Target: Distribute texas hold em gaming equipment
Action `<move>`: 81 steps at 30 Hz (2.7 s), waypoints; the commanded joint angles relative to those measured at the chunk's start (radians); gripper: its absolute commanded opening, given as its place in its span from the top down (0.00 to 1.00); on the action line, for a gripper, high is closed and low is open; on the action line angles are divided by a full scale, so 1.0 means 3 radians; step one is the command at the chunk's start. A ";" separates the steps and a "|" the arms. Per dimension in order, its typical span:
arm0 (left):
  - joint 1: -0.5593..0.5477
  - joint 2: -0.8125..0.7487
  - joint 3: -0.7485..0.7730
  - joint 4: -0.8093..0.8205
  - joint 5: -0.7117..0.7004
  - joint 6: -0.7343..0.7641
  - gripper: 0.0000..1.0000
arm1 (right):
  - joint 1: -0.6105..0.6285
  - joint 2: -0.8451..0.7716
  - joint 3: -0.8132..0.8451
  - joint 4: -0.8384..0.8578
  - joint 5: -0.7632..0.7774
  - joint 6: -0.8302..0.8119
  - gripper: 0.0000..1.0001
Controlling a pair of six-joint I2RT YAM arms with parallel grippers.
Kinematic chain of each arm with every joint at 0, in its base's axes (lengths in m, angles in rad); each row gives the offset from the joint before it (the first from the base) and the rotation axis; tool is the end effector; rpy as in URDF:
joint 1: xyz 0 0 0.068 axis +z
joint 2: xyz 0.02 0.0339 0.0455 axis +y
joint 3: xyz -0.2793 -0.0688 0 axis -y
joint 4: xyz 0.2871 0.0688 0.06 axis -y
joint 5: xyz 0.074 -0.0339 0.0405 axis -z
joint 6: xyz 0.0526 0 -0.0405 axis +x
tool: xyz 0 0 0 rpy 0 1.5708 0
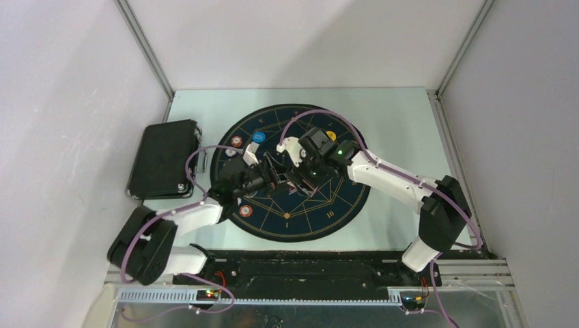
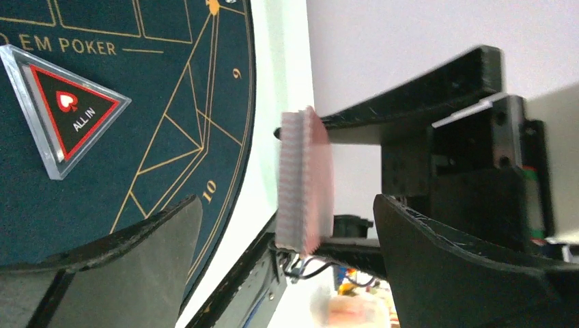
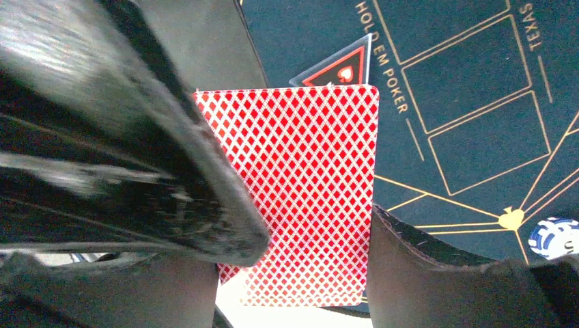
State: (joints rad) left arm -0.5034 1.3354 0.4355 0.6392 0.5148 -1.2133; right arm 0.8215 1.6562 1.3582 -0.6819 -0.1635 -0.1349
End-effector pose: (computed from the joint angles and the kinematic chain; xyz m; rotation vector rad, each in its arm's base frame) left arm 0.2469 -0.1655 0.1666 -0.3328 2.1240 -1.5877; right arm 0.2703 0.3031 0.2603 -1.2541 2.2786 0.4670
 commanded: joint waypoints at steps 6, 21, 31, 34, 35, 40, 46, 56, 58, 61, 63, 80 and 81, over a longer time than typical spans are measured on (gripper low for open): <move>-0.0056 -0.1059 -0.0045 -0.1435 -0.0010 0.1146 0.00 | 0.0022 -0.0435 -0.0449 0.0202 0.0026 -0.0459 1.00; -0.0056 -0.0960 -0.0189 -0.0807 0.0496 0.0918 0.00 | 0.0092 -0.0751 -0.0760 0.0199 -0.0287 -0.1161 1.00; -0.0112 -0.0487 0.0044 -0.0412 0.0623 0.0831 0.00 | 0.0132 -0.0827 -0.0743 0.0191 -0.0359 -0.1044 1.00; -0.0209 -0.0315 0.0137 -0.0373 0.0631 0.0818 0.00 | 0.0162 -0.0816 -0.0715 0.0145 -0.0367 -0.1052 1.00; -0.0222 -0.0292 0.0174 -0.0349 0.0633 0.0818 0.00 | 0.0175 -0.0808 -0.0706 0.0123 -0.0366 -0.1055 1.00; -0.0257 -0.0206 0.0276 -0.0346 0.0627 0.0868 0.00 | 0.0190 -0.0743 -0.0650 0.0049 -0.0348 -0.1050 1.00; -0.0375 0.0036 0.0408 -0.0455 0.0637 0.0926 0.00 | 0.0191 -0.0769 -0.0641 0.0055 -0.0377 -0.1045 1.00; -0.0400 0.0018 0.0460 -0.1016 0.0346 0.1182 0.07 | 0.0196 -0.0792 -0.0640 0.0047 -0.0393 -0.1004 1.00; -0.0396 0.0030 0.0445 -0.0980 0.0364 0.1181 0.11 | 0.0193 -0.0790 -0.0641 0.0043 -0.0400 -0.1000 1.00; -0.0393 0.0072 0.0429 -0.0927 0.0407 0.1139 0.18 | 0.0195 -0.0798 -0.0637 0.0037 -0.0395 -0.0993 1.00; -0.0398 0.0080 0.0418 -0.0925 0.0415 0.1129 0.24 | 0.0193 -0.0804 -0.0636 0.0034 -0.0400 -0.0993 1.00; -0.0397 -0.0313 0.0387 -0.1239 0.0226 0.1299 0.31 | 0.0192 -0.0820 -0.0637 0.0033 -0.0300 -0.0938 1.00; -0.0397 -0.0332 0.0389 -0.1230 0.0237 0.1301 0.31 | 0.0189 -0.0815 -0.0639 0.0033 -0.0290 -0.0934 1.00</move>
State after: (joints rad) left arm -0.6197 1.2781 0.5392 0.2810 0.5976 -0.8627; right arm 0.8757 1.4487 1.1248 -0.6975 -0.2573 -0.4267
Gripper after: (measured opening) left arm 0.694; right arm 0.664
